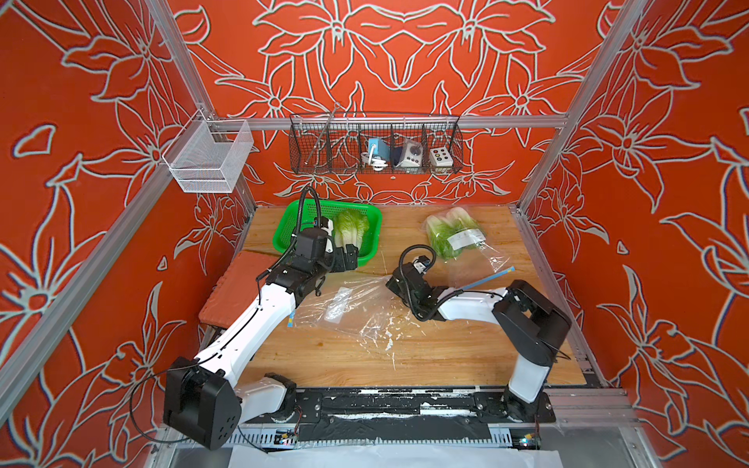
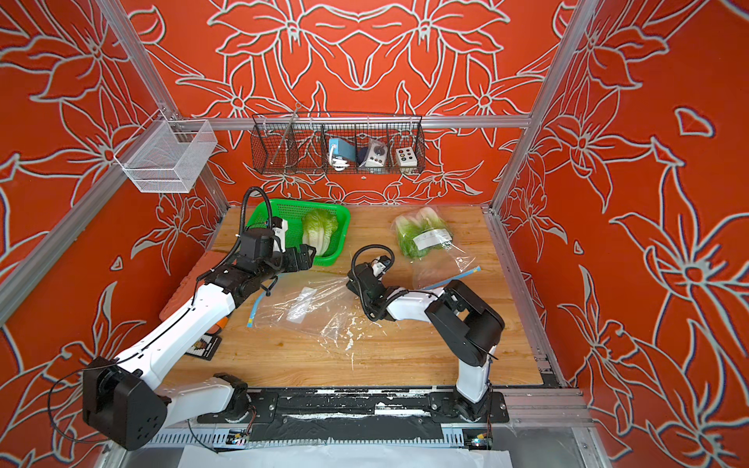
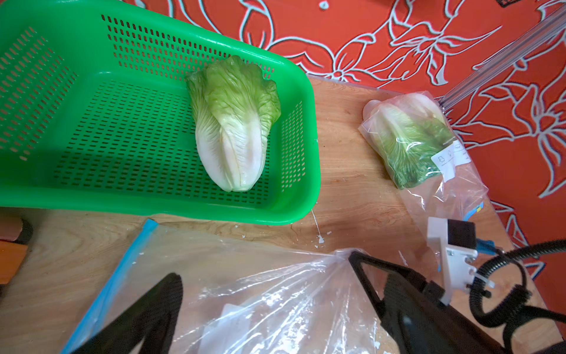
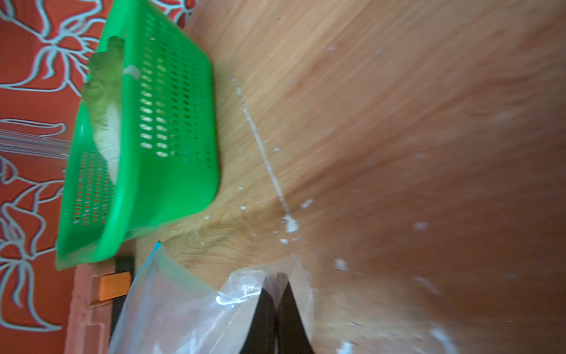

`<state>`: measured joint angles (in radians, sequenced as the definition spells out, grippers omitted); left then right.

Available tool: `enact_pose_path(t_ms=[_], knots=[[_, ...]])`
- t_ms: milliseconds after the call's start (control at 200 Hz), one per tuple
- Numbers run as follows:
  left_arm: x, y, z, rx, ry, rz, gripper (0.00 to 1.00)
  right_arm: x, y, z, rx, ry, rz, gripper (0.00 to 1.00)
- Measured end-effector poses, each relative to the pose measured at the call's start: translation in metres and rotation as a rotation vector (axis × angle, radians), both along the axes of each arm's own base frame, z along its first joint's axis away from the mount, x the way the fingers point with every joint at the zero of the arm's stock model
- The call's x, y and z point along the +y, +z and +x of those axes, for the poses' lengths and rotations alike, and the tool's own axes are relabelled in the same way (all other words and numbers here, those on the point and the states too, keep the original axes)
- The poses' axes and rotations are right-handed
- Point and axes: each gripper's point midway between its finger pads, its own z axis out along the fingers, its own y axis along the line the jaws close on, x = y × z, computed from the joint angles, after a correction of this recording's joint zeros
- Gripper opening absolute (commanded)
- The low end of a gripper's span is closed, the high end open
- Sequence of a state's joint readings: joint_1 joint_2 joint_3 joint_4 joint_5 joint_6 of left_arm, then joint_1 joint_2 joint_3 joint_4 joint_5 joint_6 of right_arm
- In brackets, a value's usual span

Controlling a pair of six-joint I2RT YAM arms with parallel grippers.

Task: Open the zip-top bag and take out the chinese cabbages
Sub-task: Move the zipper food storage bag to the center of the board.

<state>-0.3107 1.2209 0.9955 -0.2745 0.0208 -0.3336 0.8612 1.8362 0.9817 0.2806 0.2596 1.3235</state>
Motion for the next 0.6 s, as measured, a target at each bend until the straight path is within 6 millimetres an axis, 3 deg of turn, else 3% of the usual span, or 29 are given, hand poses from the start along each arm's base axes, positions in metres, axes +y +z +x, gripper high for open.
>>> enact_pose_path(t_ms=[140, 285, 445, 600], knots=[[-0.001, -0.002, -0.001, 0.004, -0.003, -0.001, 0.99, 0.017, 0.019, 0.005, -0.042, 0.034, 0.016, 0.49], [-0.002, 0.002, 0.001, -0.022, -0.009, -0.014, 0.99, -0.002, 0.041, 0.002, -0.112, 0.060, -0.048, 0.71], [-0.010, 0.002, -0.004, -0.065, -0.038, -0.035, 0.99, -0.062, 0.076, -0.003, -0.186, 0.024, -0.094, 0.78], [-0.038, 0.014, -0.011, -0.136, -0.126, -0.029, 0.99, -0.156, 0.095, -0.006, -0.227, -0.125, -0.100, 0.81]])
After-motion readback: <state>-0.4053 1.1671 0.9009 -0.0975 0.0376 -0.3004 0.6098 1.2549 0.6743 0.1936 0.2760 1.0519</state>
